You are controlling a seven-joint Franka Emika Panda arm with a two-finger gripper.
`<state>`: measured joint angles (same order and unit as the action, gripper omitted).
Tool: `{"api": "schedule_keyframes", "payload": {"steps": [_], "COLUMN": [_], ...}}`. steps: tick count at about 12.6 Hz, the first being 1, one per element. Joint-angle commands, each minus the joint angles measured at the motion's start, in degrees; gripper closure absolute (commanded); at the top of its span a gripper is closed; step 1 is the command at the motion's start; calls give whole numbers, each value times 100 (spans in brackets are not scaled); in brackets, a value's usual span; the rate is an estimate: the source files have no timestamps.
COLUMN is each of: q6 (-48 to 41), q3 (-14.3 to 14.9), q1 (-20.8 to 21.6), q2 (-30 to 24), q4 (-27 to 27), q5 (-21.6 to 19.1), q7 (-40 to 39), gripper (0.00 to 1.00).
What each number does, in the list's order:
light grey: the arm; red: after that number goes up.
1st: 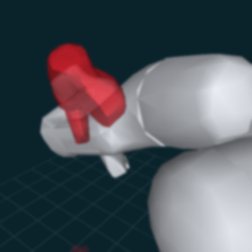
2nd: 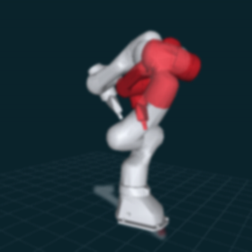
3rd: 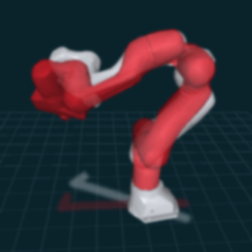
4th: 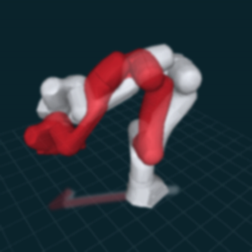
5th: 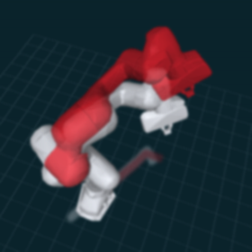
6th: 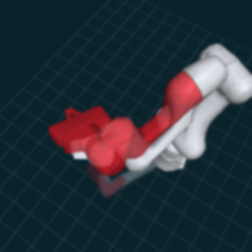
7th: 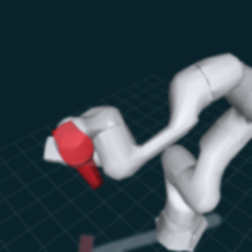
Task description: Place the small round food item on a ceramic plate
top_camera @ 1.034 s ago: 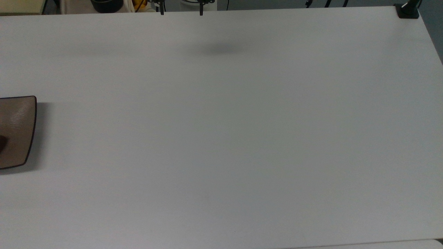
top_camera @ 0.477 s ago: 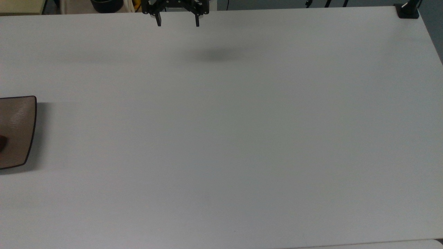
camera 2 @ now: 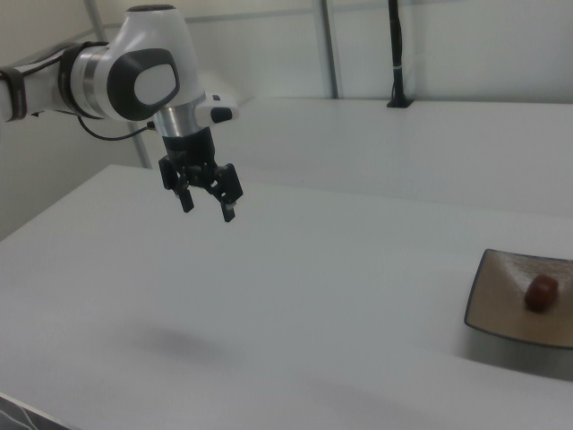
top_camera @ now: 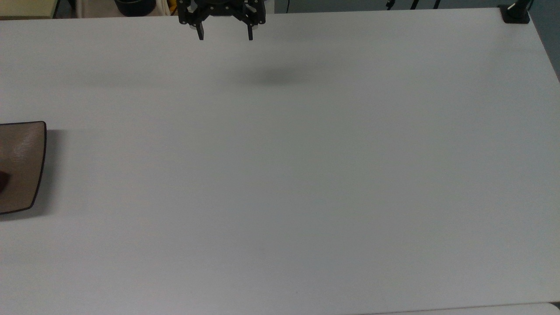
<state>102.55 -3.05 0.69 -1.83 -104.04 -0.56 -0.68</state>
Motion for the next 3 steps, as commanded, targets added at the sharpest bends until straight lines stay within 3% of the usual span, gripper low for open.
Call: {"api": "schedule_keyframes", "payload": {"steps": [1, 3], "q6": [28, 2], "q3": [-3, -3], "q1": [18, -17], "q2": [77, 33], "q4": [130, 130], "q5": [196, 179], "q7": [24, -2], "gripper": [0, 0]}}
